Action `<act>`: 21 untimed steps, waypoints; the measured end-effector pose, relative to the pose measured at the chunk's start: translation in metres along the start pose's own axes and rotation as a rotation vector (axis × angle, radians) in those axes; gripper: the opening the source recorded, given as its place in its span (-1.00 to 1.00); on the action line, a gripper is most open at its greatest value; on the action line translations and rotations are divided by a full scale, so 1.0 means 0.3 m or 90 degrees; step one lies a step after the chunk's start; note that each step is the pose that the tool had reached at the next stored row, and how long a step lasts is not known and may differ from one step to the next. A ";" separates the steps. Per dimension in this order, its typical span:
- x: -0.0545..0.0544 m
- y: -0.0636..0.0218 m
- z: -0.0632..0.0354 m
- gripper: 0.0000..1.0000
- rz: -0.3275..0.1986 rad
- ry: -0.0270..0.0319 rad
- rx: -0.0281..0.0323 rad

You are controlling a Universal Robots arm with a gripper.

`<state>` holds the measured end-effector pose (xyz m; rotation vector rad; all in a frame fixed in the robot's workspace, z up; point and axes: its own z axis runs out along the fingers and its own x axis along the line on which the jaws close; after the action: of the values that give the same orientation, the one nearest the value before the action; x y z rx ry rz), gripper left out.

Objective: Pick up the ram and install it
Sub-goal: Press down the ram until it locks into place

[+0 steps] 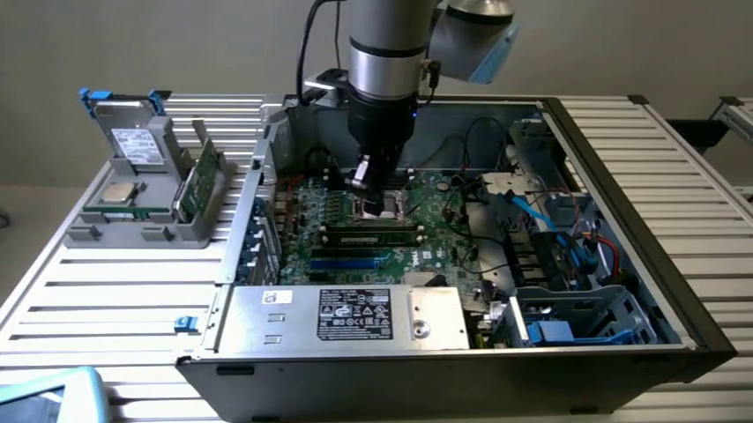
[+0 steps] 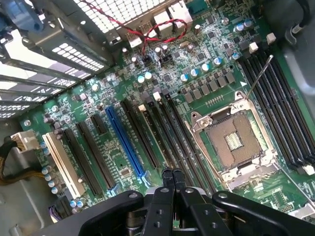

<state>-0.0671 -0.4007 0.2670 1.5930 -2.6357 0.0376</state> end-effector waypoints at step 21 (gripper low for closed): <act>0.000 0.000 0.000 -0.78 0.190 -0.0020 -0.0125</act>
<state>-0.0671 -0.4007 0.2670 1.1812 -2.8410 0.0230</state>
